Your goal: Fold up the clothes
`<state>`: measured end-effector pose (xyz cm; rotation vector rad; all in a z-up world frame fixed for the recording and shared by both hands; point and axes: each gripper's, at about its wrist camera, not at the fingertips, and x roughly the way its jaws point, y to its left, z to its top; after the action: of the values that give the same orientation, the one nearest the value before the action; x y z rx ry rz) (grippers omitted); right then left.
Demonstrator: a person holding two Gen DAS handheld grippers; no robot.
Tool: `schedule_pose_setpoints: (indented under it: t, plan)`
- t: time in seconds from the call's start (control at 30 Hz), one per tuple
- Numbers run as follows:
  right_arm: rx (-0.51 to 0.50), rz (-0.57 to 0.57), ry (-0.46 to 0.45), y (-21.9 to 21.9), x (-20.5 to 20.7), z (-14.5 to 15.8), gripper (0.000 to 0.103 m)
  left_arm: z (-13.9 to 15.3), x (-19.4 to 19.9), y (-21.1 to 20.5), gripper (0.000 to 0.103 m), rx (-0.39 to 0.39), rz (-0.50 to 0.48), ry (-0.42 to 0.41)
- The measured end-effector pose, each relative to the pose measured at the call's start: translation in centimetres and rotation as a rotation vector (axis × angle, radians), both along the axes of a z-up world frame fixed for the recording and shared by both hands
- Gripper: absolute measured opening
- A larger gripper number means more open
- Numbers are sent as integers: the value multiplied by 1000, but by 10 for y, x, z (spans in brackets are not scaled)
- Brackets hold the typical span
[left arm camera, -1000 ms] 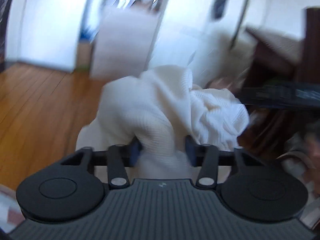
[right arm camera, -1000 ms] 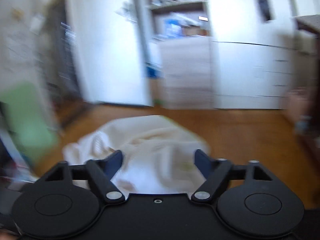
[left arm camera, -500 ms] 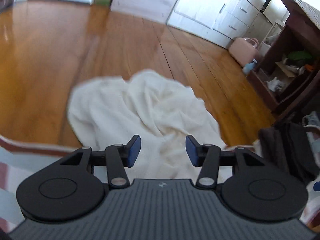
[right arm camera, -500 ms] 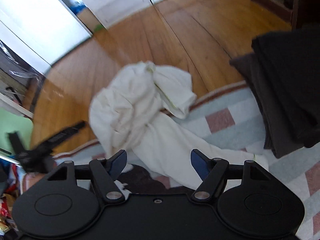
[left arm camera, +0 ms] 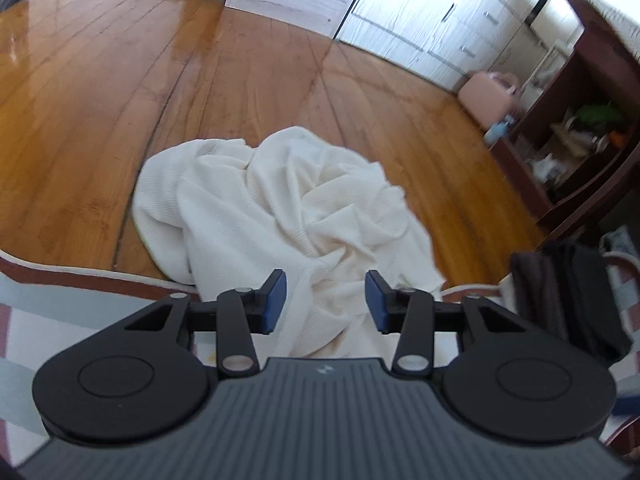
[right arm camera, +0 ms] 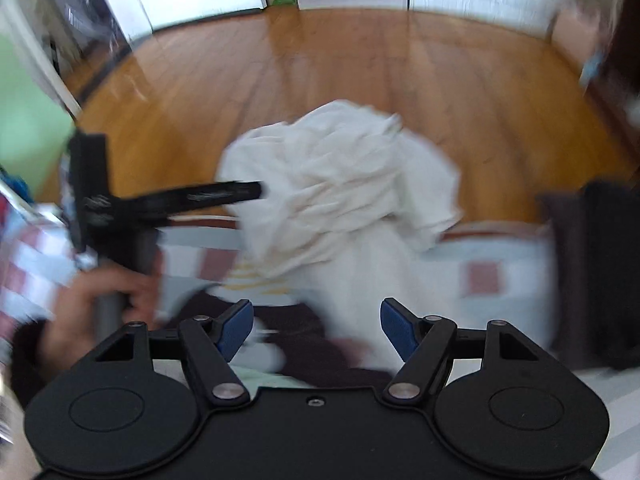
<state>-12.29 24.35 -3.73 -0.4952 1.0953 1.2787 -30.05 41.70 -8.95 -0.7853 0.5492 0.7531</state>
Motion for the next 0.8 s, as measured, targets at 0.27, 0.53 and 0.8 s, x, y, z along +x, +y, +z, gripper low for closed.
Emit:
schedule_pose_setpoints:
  t: [0.27,0.53,0.8]
  plan:
    - [78,-176,30,34,42,-78,65,-11,-3,-2,39,-30,13,99]
    - [203,-139,210,108,142,-128,25,-24,40,21,40,-102,-115,223]
    - [136,-214,460,142,176,-180,66,-53,81,41,46,74,-188,321]
